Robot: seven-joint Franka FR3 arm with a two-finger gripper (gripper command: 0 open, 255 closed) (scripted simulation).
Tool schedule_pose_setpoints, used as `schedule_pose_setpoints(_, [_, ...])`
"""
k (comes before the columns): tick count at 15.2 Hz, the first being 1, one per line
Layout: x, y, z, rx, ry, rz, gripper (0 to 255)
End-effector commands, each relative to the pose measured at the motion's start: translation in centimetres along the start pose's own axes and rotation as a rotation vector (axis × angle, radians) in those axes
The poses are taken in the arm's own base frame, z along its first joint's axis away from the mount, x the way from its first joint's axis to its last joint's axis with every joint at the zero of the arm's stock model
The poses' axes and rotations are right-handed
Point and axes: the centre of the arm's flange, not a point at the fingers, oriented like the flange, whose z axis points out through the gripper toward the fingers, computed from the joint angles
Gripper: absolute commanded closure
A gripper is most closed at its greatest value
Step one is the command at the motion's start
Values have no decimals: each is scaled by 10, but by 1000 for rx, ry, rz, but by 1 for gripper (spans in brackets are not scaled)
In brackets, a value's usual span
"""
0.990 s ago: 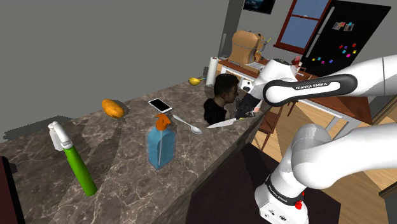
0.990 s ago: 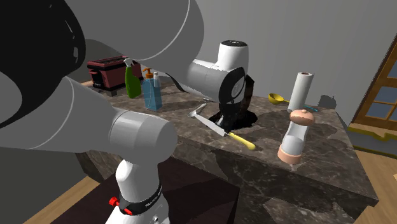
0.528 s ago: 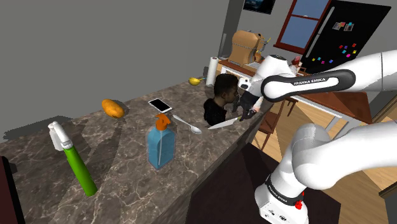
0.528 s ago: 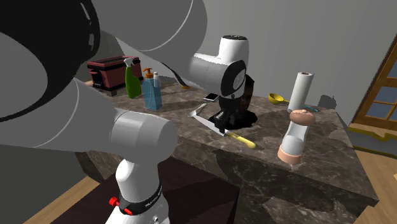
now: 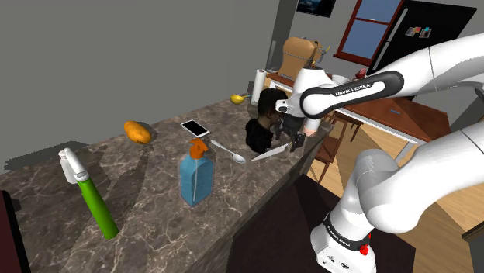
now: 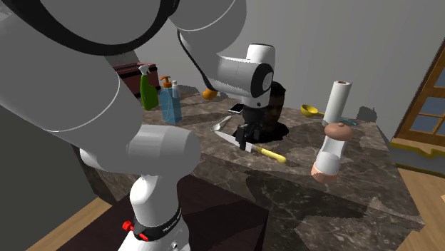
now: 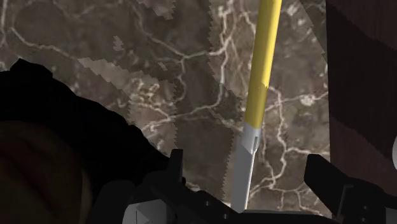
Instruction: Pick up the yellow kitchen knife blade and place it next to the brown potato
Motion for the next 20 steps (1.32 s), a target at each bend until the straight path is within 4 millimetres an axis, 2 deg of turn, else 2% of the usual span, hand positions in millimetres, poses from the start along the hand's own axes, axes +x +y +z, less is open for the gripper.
schedule_pose_setpoints(1, [1,-1,13,0,0,0,0])
schedule_pose_setpoints(9, [1,-1,13,0,0,0,0])
schedule_pose_setpoints(10, [1,-1,13,0,0,0,255])
schedule_pose_setpoints(19, [1,-1,13,0,0,0,255])
schedule_pose_setpoints(20, [1,-1,8,0,0,0,255])
